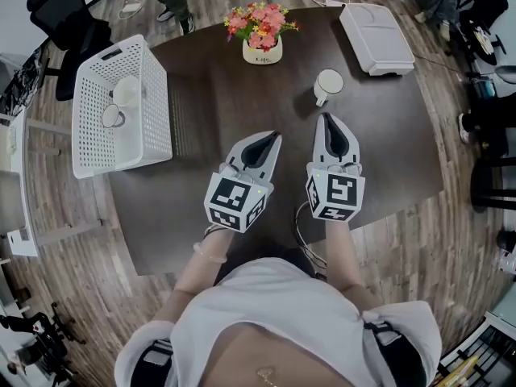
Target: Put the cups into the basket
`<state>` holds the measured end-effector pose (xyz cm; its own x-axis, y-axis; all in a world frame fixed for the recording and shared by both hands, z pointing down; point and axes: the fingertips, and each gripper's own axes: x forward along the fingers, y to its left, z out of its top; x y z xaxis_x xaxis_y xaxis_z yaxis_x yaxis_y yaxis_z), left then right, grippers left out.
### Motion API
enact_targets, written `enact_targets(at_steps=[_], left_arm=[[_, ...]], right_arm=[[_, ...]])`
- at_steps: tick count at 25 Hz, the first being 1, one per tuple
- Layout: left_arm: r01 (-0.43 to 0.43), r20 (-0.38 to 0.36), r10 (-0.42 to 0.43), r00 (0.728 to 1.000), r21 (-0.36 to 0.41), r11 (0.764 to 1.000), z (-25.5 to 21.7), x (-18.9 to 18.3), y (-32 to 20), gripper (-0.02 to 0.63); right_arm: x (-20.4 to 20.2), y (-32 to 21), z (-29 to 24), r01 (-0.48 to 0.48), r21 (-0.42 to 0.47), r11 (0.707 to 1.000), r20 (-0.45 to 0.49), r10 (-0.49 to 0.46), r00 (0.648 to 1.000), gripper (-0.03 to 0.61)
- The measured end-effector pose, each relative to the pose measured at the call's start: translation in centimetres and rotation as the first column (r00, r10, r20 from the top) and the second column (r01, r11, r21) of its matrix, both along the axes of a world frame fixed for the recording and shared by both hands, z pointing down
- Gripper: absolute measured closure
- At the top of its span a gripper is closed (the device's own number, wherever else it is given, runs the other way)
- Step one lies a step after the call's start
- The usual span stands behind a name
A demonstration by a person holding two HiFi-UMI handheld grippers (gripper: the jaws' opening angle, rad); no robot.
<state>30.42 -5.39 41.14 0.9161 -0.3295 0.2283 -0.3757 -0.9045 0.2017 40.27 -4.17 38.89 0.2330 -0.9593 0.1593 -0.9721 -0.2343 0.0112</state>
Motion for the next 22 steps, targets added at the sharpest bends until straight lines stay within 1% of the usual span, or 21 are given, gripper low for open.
enact_targets(at_steps=[4, 6, 8, 10, 13, 17, 20, 21, 22], left_arm=[[0.013, 0.001, -0.013, 1.000, -0.019, 1.000, 0.6, 1.4, -0.6, 0.603], [0.027, 0.004, -0.027, 1.000, -0.033, 0.999, 1.1, 1.7, -1.2, 0.602], [0.040, 0.010, -0.040, 0.999, -0.046, 0.998, 1.8, 1.9, -1.9, 0.603], [0.046, 0.013, -0.046, 0.999, -0.055, 0.997, 2.4, 2.3, -2.4, 0.603], [0.047, 0.014, -0.046, 0.999, -0.066, 0.997, 3.0, 3.2, -2.9, 0.603], [0.044, 0.010, -0.043, 0.999, -0.087, 0.995, 3.7, 4.2, -3.1, 0.603], [0.053, 0.016, -0.052, 0.999, -0.103, 0.993, 4.4, 4.4, -3.6, 0.603], [0.058, 0.019, -0.056, 0.998, -0.108, 0.992, 4.6, 4.4, -3.8, 0.602], [0.063, 0.021, -0.062, 0.998, -0.112, 0.992, 4.8, 4.3, -3.9, 0.603]], right_arm=[[3.8, -1.2, 1.1, 0.003, -0.078, 0.997, -0.029, -0.005, 1.000, 0.568], [5.4, -2.2, 1.6, 0.037, -0.135, 0.990, -0.043, -0.043, 0.998, 0.568], [6.4, -3.3, 2.3, 0.088, -0.193, 0.977, -0.048, -0.099, 0.994, 0.568], [6.9, -4.1, 2.9, 0.125, -0.240, 0.963, -0.061, -0.143, 0.988, 0.568], [7.5, -4.9, 3.7, 0.148, -0.292, 0.945, -0.092, -0.181, 0.979, 0.565], [7.9, -5.8, 4.6, 0.164, -0.344, 0.925, -0.128, -0.220, 0.967, 0.561], [8.0, -6.6, 5.4, 0.189, -0.369, 0.910, -0.119, -0.248, 0.961, 0.560], [8.1, -6.8, 5.8, 0.205, -0.379, 0.902, -0.106, -0.263, 0.959, 0.544], [8.0, -7.1, 6.2, 0.227, -0.392, 0.891, -0.086, -0.281, 0.956, 0.507]])
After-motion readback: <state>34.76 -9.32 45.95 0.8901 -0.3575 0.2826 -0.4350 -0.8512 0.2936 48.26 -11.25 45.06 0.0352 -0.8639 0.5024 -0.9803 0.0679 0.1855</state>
